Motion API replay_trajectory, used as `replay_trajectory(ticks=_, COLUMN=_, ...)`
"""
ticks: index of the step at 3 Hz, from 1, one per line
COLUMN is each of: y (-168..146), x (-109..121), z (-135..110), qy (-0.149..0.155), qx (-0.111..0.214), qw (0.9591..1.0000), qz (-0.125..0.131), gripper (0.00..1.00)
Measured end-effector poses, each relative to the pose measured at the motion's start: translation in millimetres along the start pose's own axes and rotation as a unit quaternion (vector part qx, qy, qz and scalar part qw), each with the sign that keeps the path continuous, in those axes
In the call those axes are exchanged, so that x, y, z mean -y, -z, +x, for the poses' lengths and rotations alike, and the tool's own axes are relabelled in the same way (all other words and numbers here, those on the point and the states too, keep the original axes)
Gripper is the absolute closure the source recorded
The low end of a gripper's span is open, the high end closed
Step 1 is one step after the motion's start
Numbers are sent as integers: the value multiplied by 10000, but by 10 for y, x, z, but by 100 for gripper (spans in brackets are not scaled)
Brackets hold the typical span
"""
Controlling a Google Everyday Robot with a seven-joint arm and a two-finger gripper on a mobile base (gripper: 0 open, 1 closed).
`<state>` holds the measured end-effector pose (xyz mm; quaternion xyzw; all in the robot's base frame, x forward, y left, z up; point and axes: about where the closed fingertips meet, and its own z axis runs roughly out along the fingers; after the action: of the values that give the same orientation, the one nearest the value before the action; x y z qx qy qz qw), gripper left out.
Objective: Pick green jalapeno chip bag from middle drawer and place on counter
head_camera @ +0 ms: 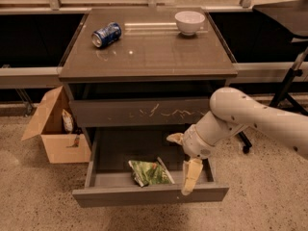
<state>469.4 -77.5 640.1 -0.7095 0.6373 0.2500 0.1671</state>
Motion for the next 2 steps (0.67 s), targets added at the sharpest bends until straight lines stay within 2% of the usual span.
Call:
replay_trajectory(ticks=1, y=-403, x=165, z=87, qy=-136, qx=173, qw=9996, qz=-163, gripper=0)
replay_trajectory(ticks=2, y=-405, x=167, z=88, qy=-136, qx=173, qw=9996, qz=-163, gripper=0)
